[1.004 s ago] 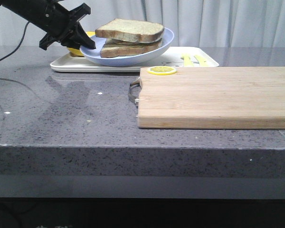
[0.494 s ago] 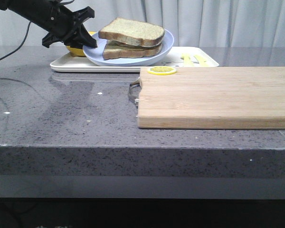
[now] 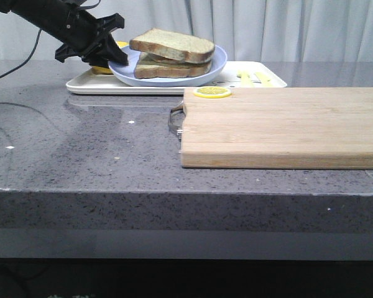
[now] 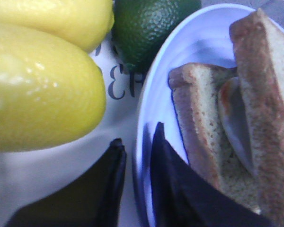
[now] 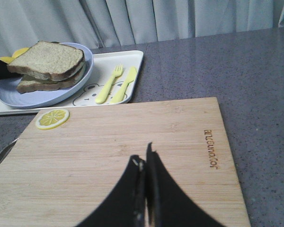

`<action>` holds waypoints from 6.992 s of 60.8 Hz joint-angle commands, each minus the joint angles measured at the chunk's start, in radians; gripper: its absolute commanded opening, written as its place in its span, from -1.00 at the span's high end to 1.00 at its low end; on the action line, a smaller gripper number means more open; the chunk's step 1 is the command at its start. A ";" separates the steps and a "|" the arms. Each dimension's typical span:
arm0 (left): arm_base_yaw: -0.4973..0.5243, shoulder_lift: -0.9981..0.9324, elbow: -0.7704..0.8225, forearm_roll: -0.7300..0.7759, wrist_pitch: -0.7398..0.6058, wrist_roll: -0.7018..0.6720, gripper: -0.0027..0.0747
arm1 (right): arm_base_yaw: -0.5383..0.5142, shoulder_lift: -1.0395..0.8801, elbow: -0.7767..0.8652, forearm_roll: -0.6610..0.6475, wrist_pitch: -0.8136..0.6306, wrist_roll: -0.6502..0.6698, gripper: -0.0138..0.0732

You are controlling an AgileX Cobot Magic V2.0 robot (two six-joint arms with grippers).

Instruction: Place bread and move sandwich to tray

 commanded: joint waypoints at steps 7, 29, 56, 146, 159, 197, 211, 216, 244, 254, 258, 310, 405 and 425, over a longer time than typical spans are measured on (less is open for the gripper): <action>-0.006 -0.078 -0.034 -0.034 -0.010 0.012 0.20 | -0.003 0.003 -0.028 0.007 -0.085 -0.006 0.84; -0.006 -0.078 -0.034 -0.034 0.018 0.031 -0.30 | -0.003 0.003 -0.028 0.007 -0.084 -0.006 0.84; 0.039 -0.081 -0.207 -0.034 0.079 0.031 0.09 | -0.003 0.003 -0.028 0.007 -0.084 -0.006 0.84; -0.032 -0.486 0.220 0.683 0.376 -0.311 0.98 | -0.003 0.003 -0.028 0.010 -0.082 -0.006 0.84; 0.041 -0.726 0.458 0.683 0.280 -0.311 0.98 | -0.003 0.003 -0.028 0.010 -0.082 -0.006 0.84; 0.086 -1.443 1.214 0.631 -0.194 -0.308 0.98 | -0.003 0.003 -0.028 0.010 -0.082 -0.006 0.84; 0.086 -1.730 1.520 0.625 -0.342 -0.308 0.98 | -0.003 0.003 -0.028 0.010 -0.082 -0.006 0.84; 0.086 -1.822 1.597 0.617 -0.356 -0.308 0.98 | -0.003 0.003 -0.028 0.010 -0.082 -0.006 0.84; 0.086 -2.216 1.842 0.584 -0.414 -0.308 0.98 | -0.003 0.003 -0.028 0.010 -0.082 -0.006 0.84; 0.086 -2.231 1.842 0.584 -0.404 -0.308 0.98 | -0.003 0.003 -0.028 0.010 -0.082 -0.006 0.84; 0.086 -2.231 1.842 0.584 -0.404 -0.308 0.98 | -0.003 0.003 -0.028 0.010 -0.082 -0.006 0.84; 0.086 -2.243 1.876 0.586 -0.416 -0.308 0.98 | -0.003 0.003 -0.028 0.010 -0.082 -0.006 0.84; 0.086 -2.514 2.420 0.611 -0.791 -0.321 0.98 | -0.003 0.003 -0.028 0.010 -0.076 -0.006 0.84; 0.086 -2.514 2.420 0.611 -0.791 -0.321 0.98 | -0.003 0.003 -0.028 0.010 -0.076 -0.006 0.84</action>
